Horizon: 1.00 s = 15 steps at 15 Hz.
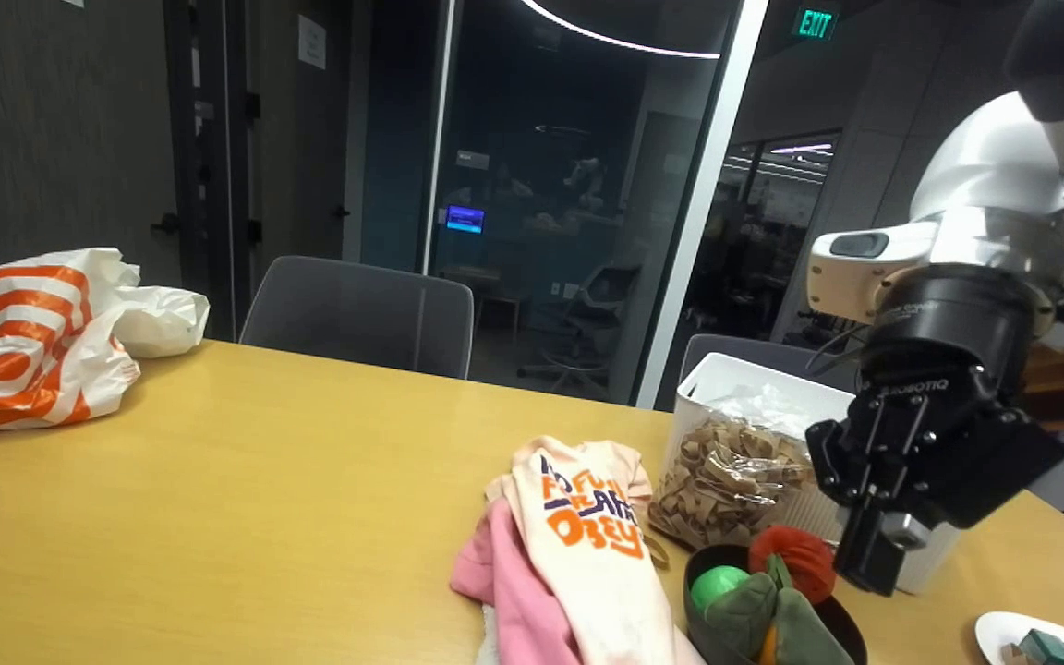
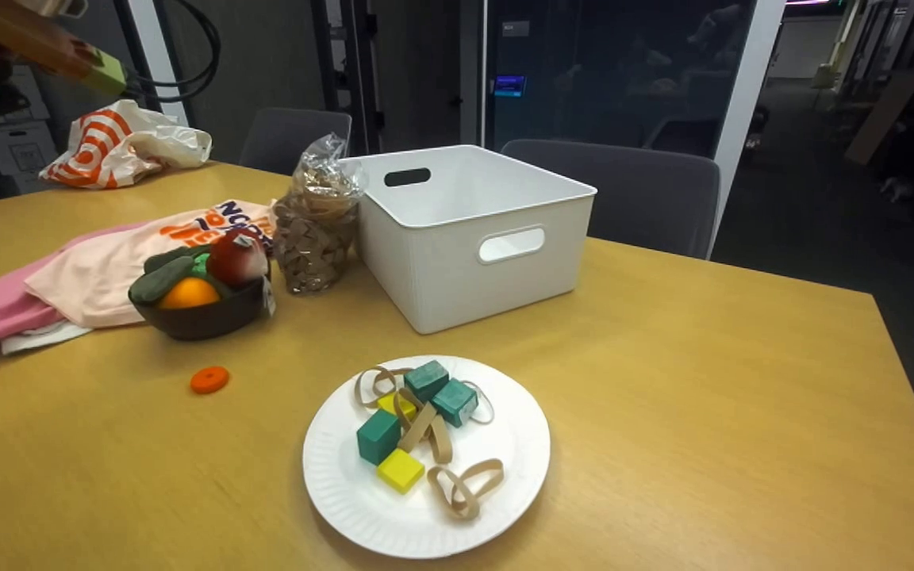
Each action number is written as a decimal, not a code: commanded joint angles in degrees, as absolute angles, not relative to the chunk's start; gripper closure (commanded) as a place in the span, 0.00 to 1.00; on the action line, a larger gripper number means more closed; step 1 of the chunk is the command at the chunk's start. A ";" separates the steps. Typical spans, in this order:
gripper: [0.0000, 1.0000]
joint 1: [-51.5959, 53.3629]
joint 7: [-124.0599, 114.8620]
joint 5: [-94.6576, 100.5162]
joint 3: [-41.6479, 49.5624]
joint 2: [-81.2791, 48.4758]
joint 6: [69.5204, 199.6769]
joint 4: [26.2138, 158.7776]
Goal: Unfold the white towel and the peach and pink shirts
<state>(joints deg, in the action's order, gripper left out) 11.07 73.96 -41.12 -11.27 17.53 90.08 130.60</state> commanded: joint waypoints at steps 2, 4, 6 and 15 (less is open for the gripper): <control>0.53 12.26 75.38 -41.76 -11.16 19.56 96.01 134.14; 0.39 12.80 76.22 -41.40 -12.02 19.28 102.25 134.08; 0.23 13.71 76.19 -40.32 -12.91 17.99 107.38 132.58; 0.00 15.39 68.27 -28.23 -13.27 13.56 109.99 121.24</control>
<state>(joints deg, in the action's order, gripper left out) 14.58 72.67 -31.98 -13.58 15.65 111.54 126.99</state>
